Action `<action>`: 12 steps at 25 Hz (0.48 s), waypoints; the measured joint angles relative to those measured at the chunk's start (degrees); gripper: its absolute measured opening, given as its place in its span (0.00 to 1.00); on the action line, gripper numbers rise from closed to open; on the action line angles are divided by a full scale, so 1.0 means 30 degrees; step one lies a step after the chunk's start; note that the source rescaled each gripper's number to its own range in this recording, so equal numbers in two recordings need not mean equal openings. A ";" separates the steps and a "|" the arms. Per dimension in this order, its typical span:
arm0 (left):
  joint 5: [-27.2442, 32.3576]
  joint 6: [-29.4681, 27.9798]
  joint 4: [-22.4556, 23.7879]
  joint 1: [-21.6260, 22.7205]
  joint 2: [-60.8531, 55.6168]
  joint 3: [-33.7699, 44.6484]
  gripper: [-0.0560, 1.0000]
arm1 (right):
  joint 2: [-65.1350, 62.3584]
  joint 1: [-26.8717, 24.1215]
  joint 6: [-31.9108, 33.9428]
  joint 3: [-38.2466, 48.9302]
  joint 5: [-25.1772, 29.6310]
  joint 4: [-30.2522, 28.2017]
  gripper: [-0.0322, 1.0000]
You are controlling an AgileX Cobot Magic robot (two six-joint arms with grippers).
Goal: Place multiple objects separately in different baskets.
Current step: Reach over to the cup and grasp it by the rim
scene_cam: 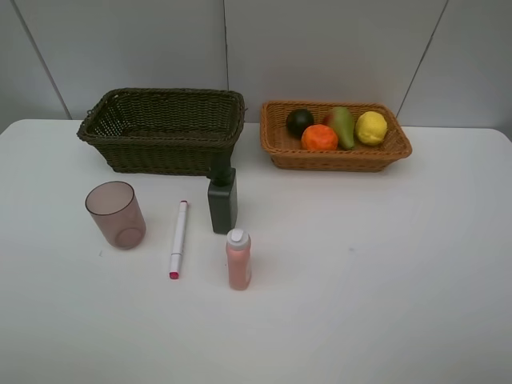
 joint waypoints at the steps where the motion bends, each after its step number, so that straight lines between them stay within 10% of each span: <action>1: -0.0081 0.0000 0.0000 0.0000 0.0871 -0.0466 1.00 | 0.0000 0.0000 0.0000 0.0000 0.0000 0.0000 0.98; 12: -0.1385 0.0005 0.0000 0.0000 1.0146 -0.4966 1.00 | 0.0000 0.0000 0.0000 0.0000 0.0000 0.0000 0.98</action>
